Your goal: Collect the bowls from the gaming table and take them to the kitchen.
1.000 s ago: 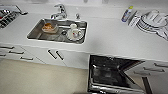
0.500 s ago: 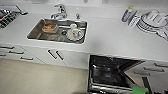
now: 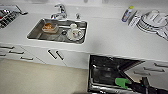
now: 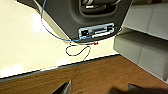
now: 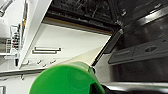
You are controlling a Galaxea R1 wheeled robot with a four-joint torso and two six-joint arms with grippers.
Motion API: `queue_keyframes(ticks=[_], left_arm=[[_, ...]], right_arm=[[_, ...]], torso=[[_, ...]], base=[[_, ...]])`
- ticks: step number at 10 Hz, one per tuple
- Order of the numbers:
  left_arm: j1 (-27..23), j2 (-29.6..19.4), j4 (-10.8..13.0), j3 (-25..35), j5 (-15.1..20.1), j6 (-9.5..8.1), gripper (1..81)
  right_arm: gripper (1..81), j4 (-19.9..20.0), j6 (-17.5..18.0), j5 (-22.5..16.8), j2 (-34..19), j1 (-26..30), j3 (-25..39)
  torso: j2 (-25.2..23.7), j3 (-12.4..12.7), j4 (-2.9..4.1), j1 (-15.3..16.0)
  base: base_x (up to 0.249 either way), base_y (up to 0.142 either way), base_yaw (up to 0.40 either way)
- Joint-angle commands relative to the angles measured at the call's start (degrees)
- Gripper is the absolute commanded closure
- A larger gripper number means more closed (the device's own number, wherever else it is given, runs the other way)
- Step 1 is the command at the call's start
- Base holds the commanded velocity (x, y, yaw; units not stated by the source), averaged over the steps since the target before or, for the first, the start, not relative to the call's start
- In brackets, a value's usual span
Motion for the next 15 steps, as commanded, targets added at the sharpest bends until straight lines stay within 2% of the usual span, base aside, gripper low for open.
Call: queue_keyframes(ticks=[1,3,4,5,7,8,10,11,12,13,15], left_arm=[[3.8,4.5,0.2,-7.1,2.8,-0.21,1.0],[4.0,4.7,0.1,-7.1,2.8,-0.21,1.0],[4.0,4.7,0.2,-7.1,2.8,-0.21,1.0],[4.0,4.8,0.2,-7.1,2.8,-0.21,1.0],[4.0,5.5,0.1,-7.2,2.8,-0.21,1.0],[4.0,5.9,0.1,-7.5,2.8,-0.21,1.0],[3.7,7.0,0.0,-9.3,2.8,-0.21,1.0],[3.5,8.0,0.0,-10.3,2.8,-0.21,1.0],[3.3,8.5,0.0,-10.9,2.8,-0.29,1.0],[3.2,8.8,0.1,-11.3,2.8,-0.21,1.0],[2.8,8.8,0.1,-11.3,2.8,-0.21,1.0]], right_arm=[[81.1,2.8,0.9,-5.5,9.1,2.4,-11.5],[81.1,2.1,0.9,-7.4,12.1,1.9,-14.8],[1.0,2.4,0.9,-8.1,12.1,2.3,-14.6],[1.0,2.4,0.9,-8.2,11.4,3.1,-13.4],[1.0,2.5,0.9,-10.7,6.6,5.7,-7.5],[1.0,2.6,0.9,-14.9,1.9,7.8,-2.2],[1.0,3.4,0.9,-29.0,-8.6,11.7,8.3],[1.0,3.3,0.3,-36.1,-13.3,11.7,12.7],[1.0,3.5,0.2,-39.3,-15.9,9.9,13.8],[1.0,3.0,-0.1,-38.9,-17.5,5.5,11.6],[1.0,3.0,-2.6,-36.1,-16.7,-3.4,5.9]], torso=[[0.0,0.0,0.0,0.0],[0.0,0.0,0.0,0.0],[0.0,0.0,0.0,0.0],[0.0,0.0,0.0,0.0],[0.0,0.0,0.0,0.0],[0.0,0.0,0.0,0.0],[0.0,0.0,0.0,0.0],[0.0,0.0,0.0,0.0],[0.0,0.0,0.0,0.0],[0.0,0.0,0.0,0.0],[0.0,0.0,0.0,0.0]], base=[[0.0,0.0,0.0],[0.0,0.0,0.0],[0.0,0.0,0.0],[0.0,0.0,0.0],[0.0,0.0,0.0],[0.0,0.0,0.0],[0.0,0.0,0.0],[0.0,0.0,0.0],[0.0,0.0,0.0],[0.0,0.0,0.0],[0.0,0.0,0.0]])
